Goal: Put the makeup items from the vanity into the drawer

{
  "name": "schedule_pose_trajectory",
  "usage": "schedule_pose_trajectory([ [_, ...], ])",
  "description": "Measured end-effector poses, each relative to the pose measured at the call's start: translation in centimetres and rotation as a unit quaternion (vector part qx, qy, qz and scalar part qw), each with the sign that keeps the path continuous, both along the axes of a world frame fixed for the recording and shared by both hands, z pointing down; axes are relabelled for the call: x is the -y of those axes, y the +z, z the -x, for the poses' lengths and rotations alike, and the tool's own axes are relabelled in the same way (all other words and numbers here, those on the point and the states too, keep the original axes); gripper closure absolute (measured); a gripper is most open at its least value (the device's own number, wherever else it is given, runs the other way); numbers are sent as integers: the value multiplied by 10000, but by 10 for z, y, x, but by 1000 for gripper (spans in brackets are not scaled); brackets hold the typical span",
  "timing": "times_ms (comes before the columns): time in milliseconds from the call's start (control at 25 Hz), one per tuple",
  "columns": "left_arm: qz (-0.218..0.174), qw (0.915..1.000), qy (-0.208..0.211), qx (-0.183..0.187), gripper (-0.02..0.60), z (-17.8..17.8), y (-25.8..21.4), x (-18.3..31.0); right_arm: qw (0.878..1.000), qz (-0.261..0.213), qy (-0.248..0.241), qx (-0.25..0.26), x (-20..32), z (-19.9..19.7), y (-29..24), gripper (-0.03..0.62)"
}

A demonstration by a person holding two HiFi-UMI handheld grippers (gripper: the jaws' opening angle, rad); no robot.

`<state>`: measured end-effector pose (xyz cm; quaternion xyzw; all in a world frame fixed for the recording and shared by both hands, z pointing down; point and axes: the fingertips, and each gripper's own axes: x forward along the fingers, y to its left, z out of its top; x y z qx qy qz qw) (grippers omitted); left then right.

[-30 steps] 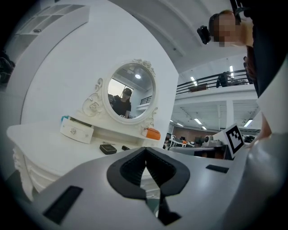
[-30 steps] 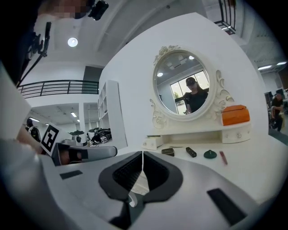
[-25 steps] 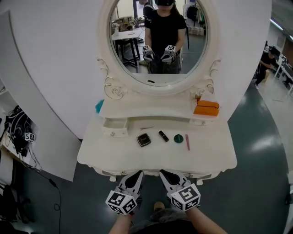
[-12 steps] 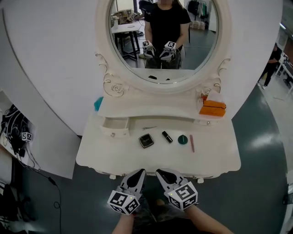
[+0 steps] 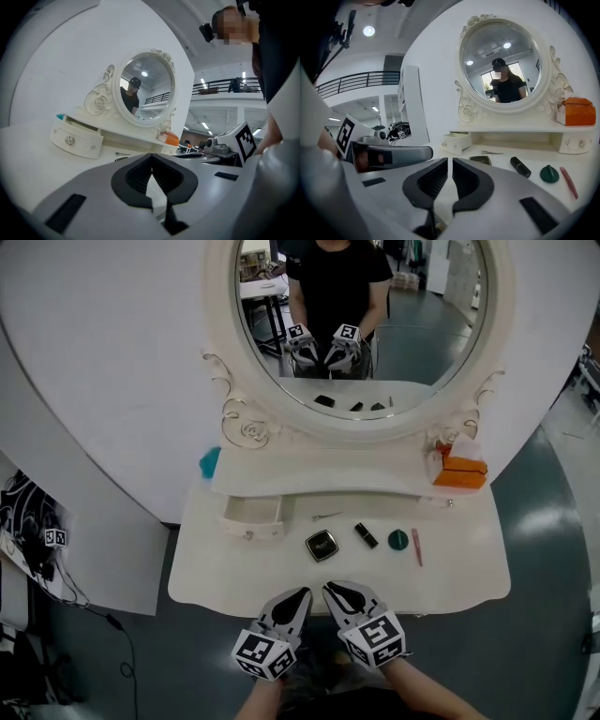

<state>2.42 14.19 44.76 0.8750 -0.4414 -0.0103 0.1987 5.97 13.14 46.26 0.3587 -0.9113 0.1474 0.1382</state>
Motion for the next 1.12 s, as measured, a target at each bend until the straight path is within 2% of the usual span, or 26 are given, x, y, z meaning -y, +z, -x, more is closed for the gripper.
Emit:
schedule_pose_trajectory([
  [240, 165, 9996, 204, 49, 568, 15, 9, 30, 9984, 37, 301, -484, 33, 9, 12, 567],
  [280, 188, 9995, 246, 59, 568, 17, 10, 34, 9979, 92, 336, -554, 38, 9, 16, 546],
  [320, 211, 9993, 295, 72, 568, 18, 12, 38, 9973, 174, 378, -602, 43, 9, 21, 475],
  [360, 235, 9991, 345, 84, 568, 18, 14, 42, 9967, 259, 442, -634, 48, 8, 26, 434],
  [560, 324, 9979, 552, 121, 568, 22, 20, 61, 9913, 607, 740, -908, 73, 4, 47, 328],
  [680, 365, 9970, 669, 149, 568, 24, 22, 69, 9863, 794, 779, -1222, 83, 5, 61, 292],
  [840, 412, 9962, 752, 148, 568, 29, 25, 79, 9814, 940, 688, -1529, 97, 12, 73, 270],
  [1120, 449, 9956, 788, 218, 568, 40, 27, 90, 9730, 1379, 719, -1707, 113, 15, 88, 265],
])
